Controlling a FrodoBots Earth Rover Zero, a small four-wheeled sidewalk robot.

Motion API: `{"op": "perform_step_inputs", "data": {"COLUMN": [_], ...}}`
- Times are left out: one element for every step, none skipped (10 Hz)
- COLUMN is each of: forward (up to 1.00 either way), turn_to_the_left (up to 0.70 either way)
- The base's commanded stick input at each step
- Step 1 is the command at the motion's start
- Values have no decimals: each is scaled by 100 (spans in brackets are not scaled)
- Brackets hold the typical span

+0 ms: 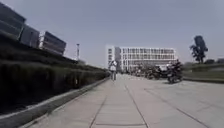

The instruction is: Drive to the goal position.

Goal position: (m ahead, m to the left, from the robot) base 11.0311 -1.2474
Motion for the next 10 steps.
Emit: {"op": "perform_step_inputs", "data": {"forward": [70,70,70,70,70,70,70,70,70,70], "turn_to_the_left": [-35,-35,-35,-35,-28,-1,0,0,0,0]}}
